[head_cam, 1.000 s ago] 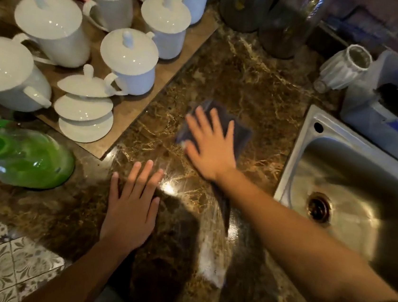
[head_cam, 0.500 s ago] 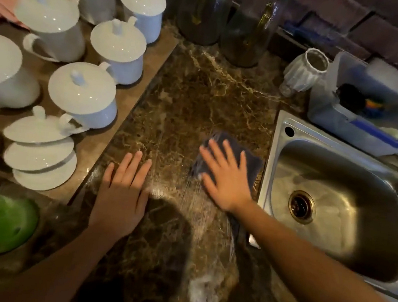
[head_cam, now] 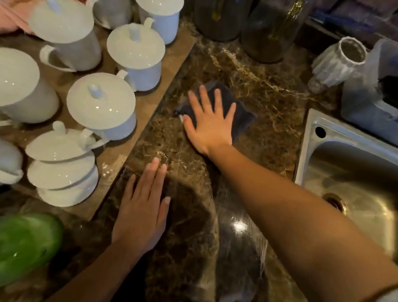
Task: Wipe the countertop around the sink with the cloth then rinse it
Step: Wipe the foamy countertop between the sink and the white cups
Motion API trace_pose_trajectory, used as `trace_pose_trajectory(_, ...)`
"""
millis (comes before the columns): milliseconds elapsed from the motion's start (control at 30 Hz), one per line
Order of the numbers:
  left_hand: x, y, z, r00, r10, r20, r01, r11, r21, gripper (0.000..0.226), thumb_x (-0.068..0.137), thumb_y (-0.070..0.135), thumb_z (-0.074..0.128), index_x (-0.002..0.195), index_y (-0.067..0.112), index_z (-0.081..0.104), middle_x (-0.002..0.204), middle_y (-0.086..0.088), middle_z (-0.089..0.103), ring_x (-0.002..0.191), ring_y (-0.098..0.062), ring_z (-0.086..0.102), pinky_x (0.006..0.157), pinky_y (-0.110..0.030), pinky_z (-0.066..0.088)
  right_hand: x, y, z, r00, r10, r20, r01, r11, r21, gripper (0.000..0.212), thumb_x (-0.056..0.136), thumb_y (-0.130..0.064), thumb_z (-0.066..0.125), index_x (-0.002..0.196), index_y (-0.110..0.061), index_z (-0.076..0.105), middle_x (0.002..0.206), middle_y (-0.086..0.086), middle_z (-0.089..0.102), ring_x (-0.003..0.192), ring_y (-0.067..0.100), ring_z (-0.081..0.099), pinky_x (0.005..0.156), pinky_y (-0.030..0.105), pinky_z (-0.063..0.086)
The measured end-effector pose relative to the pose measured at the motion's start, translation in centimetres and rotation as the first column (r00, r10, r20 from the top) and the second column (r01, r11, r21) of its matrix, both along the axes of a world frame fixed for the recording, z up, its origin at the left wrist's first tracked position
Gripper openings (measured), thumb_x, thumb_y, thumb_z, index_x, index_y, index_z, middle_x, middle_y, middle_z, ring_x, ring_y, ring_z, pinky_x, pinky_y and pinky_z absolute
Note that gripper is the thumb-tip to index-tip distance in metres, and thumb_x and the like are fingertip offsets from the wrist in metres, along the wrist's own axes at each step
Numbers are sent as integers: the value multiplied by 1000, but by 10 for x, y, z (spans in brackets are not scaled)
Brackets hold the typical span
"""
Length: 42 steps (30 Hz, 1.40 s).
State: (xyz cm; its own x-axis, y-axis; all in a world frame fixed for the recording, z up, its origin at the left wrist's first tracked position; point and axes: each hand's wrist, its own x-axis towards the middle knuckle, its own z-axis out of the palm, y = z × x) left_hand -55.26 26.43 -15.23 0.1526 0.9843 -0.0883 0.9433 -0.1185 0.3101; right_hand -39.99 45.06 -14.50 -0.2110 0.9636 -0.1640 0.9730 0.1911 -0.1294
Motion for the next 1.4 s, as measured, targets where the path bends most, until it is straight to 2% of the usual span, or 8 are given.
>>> trace_pose_trajectory(200, 0, -4, 5, 981, 45, 191, -52, 998, 33, 58, 100, 34, 21, 152, 10, 23, 159, -9, 22, 145, -19, 25, 117, -43, 21, 23, -114, 0, 919, 392, 39, -393, 919, 13, 64, 96, -55, 27, 154, -32, 13, 163, -5, 4, 149, 28, -5, 113, 65, 1)
trace_pose_trajectory(433, -3, -22, 4, 994, -59, 95, 57, 998, 23, 58, 97, 39, 19, 149, 17, 33, 158, -3, 26, 146, -18, 20, 117, -45, 17, 46, -277, 9, 861, 507, -48, -509, 855, -99, 69, 93, -54, 34, 154, -34, 11, 163, -7, -7, 148, 29, -14, 111, 68, -1)
trace_pose_trajectory(600, -23, -83, 5, 993, 73, -89, -73, 997, -1, 57, 100, 42, 20, 145, 15, 42, 155, -10, 34, 141, -29, 34, 111, -56, 20, 55, -287, 9, 822, 568, -47, -569, 817, -93, 69, 92, -56, 36, 154, -37, 12, 163, -8, -4, 148, 32, -9, 110, 70, 1)
trace_pose_trajectory(800, -19, -116, 3, 987, 57, -151, -68, 996, -66, 62, 98, 40, 9, 146, 12, 39, 156, -12, 31, 143, -35, 28, 108, -64, 17, 42, -176, 7, 992, 125, -16, -126, 989, -83, 63, 96, -57, 24, 154, -38, 9, 162, -8, -5, 147, 33, -15, 109, 69, -3)
trace_pose_trajectory(967, -15, -114, 2, 986, 82, -146, -88, 995, -40, 57, 98, 37, 17, 149, 16, 31, 157, -10, 27, 145, -33, 23, 111, -61, 12, 28, -61, 3, 986, -166, -35, 164, 985, -44, 60, 99, -55, 23, 154, -37, 7, 163, -7, -6, 147, 33, -13, 111, 66, -9)
trace_pose_trajectory(1067, -17, -113, 1, 983, 87, -162, -92, 995, -27, 57, 96, 36, 22, 150, 17, 28, 158, -9, 25, 146, -32, 22, 113, -59, 10, 17, -34, 0, 976, -215, -10, 215, 976, -43, 62, 98, -56, 20, 155, -33, 5, 163, -5, -8, 147, 35, -12, 110, 68, -8)
trace_pose_trajectory(1267, -18, -114, 5, 984, 67, -164, -76, 996, -48, 59, 94, 38, 28, 148, 16, 36, 158, -8, 27, 146, -31, 23, 113, -60, 15, 14, -121, 1, 994, 112, 15, -111, 994, -6, 64, 97, -55, 26, 155, -33, 6, 163, -4, -5, 147, 34, -12, 111, 68, -7)
trace_pose_trajectory(1400, -18, -113, 10, 983, 71, -172, -87, 992, -92, 67, 94, 55, 20, 149, 19, 33, 157, -8, 29, 145, -30, 25, 113, -59, 16, 33, -218, 2, 916, 402, 16, -401, 916, -23, 68, 95, -58, 31, 155, -33, 9, 163, -4, 0, 147, 35, -12, 109, 70, -1)
